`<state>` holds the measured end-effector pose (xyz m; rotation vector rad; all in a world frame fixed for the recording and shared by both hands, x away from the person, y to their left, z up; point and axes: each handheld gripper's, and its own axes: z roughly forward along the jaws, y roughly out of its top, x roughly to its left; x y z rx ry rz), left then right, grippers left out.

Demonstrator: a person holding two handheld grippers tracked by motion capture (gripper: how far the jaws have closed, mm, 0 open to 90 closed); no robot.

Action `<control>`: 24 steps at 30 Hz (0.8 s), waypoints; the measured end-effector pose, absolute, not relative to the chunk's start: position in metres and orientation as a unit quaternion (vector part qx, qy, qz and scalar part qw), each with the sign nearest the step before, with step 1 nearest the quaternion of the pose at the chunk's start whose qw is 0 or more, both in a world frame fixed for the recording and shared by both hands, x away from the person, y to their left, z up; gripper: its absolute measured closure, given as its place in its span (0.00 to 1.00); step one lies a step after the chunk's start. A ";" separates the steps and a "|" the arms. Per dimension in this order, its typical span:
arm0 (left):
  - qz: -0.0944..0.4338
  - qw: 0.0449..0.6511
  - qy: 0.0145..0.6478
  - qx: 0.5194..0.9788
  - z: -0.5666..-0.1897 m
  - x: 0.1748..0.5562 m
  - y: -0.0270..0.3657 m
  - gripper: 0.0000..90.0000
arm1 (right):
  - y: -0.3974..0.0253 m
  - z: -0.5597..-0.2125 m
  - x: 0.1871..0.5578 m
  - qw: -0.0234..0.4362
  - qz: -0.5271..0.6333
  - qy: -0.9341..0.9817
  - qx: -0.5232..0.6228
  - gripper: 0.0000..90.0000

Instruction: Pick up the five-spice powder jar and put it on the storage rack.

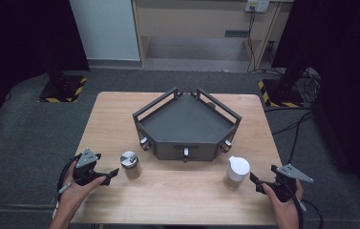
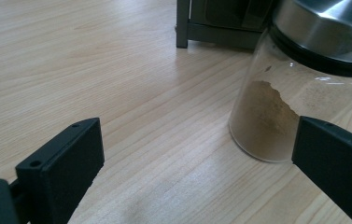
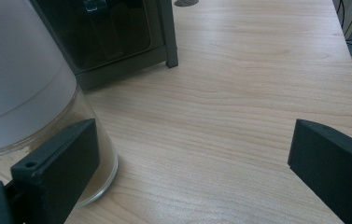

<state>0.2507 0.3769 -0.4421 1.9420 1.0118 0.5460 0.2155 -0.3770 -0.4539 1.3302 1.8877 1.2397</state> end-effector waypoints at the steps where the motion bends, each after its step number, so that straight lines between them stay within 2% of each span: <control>1: 0.218 0.427 0.403 0.780 -0.442 0.251 0.377 0.01 | -0.377 -0.454 0.216 0.258 0.457 0.696 0.491 0.03; 24: 0.214 0.424 0.376 0.796 -0.439 0.248 0.378 0.02 | -0.376 -0.452 0.216 0.261 0.450 0.701 0.488 0.03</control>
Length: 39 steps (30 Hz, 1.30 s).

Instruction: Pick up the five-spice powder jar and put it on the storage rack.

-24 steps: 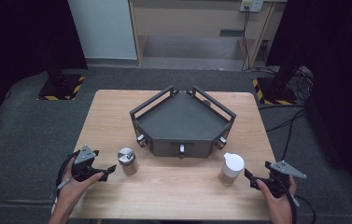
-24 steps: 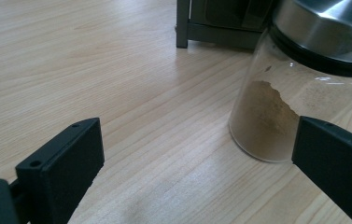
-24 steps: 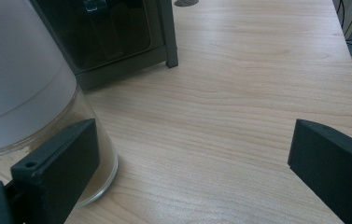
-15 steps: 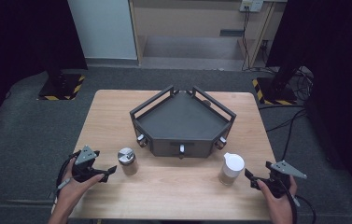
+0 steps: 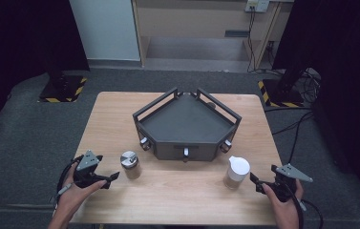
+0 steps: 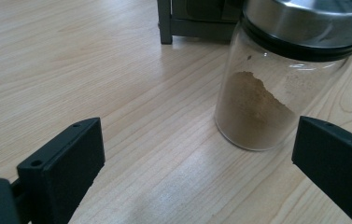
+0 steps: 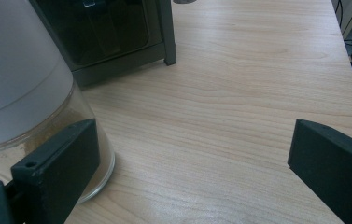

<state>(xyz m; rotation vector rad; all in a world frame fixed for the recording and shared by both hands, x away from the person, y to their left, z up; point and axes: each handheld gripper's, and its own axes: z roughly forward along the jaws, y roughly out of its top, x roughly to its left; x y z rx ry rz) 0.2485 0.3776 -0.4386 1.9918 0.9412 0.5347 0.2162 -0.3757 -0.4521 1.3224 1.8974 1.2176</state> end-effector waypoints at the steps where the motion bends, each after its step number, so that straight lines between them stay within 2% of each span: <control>1: 0.214 0.424 0.373 0.797 -0.439 0.248 0.378 0.02 | -0.376 -0.452 0.216 0.261 0.449 0.701 0.489 0.03; 16: 0.192 0.448 0.351 0.800 -0.441 0.251 0.377 0.02 | -0.376 -0.452 0.217 0.261 0.447 0.702 0.488 0.03; 30: 0.188 0.455 0.314 0.812 -0.441 0.257 0.354 0.02 | -0.375 -0.451 0.217 0.261 0.445 0.703 0.489 0.03; 39: 0.188 0.453 0.313 0.813 -0.443 0.263 0.339 0.03 | -0.374 -0.451 0.218 0.260 0.444 0.705 0.488 0.03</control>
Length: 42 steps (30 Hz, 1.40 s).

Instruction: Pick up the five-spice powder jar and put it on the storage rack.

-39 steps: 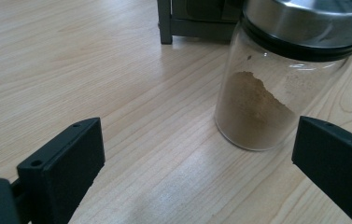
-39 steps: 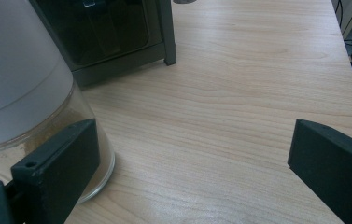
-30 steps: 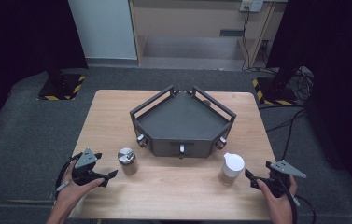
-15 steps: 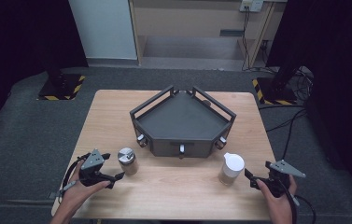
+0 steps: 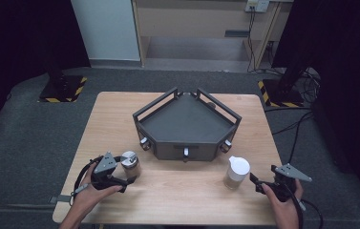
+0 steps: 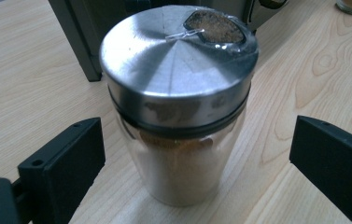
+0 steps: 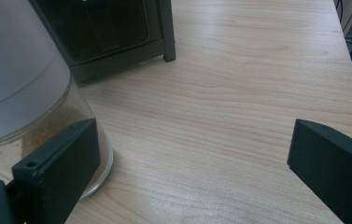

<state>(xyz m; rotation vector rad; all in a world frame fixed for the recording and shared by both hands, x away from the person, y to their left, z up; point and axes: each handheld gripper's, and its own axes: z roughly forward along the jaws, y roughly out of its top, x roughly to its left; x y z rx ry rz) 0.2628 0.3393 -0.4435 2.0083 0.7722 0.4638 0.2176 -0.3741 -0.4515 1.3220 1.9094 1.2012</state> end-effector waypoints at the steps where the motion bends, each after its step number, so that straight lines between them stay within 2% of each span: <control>1: 0.187 0.453 0.313 0.813 -0.444 0.264 0.338 0.03 | -0.374 -0.451 0.218 0.260 0.443 0.705 0.488 0.03; 12: 0.190 0.459 0.327 0.804 -0.448 0.268 0.337 0.08 | -0.373 -0.451 0.218 0.259 0.443 0.706 0.488 0.03; 18: 0.197 0.460 0.327 0.802 -0.449 0.268 0.336 0.18 | -0.373 -0.451 0.218 0.260 0.443 0.707 0.486 0.03; 20: 0.196 0.460 0.325 0.803 -0.449 0.269 0.337 0.27 | -0.373 -0.451 0.218 0.259 0.443 0.708 0.486 0.03; 23: 0.187 0.463 0.321 0.804 -0.450 0.273 0.340 0.32 | -0.372 -0.451 0.218 0.259 0.443 0.708 0.486 0.03; 42: 0.193 0.473 0.324 0.796 -0.444 0.269 0.345 0.33 | -0.374 -0.451 0.217 0.260 0.444 0.707 0.485 0.03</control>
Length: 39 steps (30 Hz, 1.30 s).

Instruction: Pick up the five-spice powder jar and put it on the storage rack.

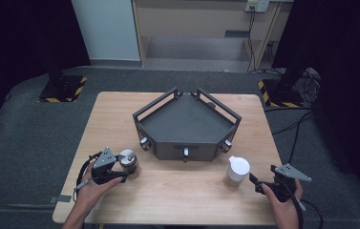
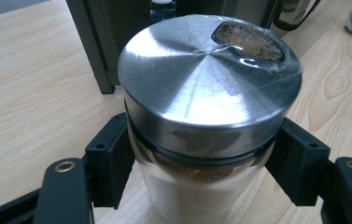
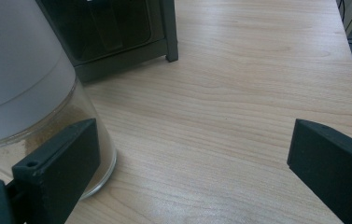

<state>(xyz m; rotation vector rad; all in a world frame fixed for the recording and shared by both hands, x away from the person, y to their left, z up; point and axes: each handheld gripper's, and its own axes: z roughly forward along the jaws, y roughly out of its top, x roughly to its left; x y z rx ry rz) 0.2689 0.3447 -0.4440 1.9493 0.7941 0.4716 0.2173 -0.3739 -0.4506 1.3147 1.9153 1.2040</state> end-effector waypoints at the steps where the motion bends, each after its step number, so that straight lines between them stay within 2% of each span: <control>1: 0.193 0.473 0.324 0.797 -0.443 0.269 0.345 0.33 | -0.374 -0.451 0.217 0.259 0.444 0.707 0.485 0.03; 39: 0.194 0.484 0.317 0.792 -0.429 0.259 0.348 0.33 | -0.377 -0.450 0.216 0.261 0.445 0.706 0.486 0.03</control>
